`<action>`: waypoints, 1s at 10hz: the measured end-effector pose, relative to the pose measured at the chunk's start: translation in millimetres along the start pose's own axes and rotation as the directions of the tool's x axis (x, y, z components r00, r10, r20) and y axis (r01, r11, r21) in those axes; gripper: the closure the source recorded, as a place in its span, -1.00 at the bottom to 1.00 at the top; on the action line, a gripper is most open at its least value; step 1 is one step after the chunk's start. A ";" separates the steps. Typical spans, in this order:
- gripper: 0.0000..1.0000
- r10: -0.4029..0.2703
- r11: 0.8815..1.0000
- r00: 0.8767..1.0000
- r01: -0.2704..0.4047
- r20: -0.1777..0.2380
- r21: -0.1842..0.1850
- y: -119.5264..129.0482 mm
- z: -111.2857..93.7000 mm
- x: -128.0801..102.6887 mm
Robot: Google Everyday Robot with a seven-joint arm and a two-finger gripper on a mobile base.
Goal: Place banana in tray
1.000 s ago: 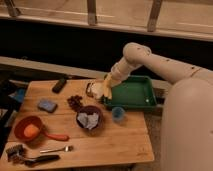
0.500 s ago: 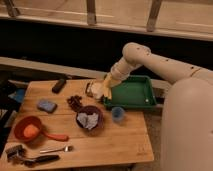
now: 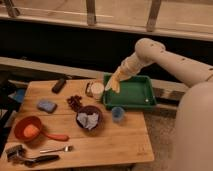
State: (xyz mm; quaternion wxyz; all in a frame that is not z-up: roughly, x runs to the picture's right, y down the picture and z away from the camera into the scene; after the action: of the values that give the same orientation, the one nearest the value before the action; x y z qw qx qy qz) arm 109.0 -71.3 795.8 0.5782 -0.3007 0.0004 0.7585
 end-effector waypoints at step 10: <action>0.93 0.121 0.990 0.992 -0.119 0.029 -0.077 -71.6 -20.2 -40.8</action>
State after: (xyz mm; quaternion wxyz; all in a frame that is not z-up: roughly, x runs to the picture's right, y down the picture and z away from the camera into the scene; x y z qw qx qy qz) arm 187.2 -90.3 822.7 0.5197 -0.3088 -0.0198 0.7963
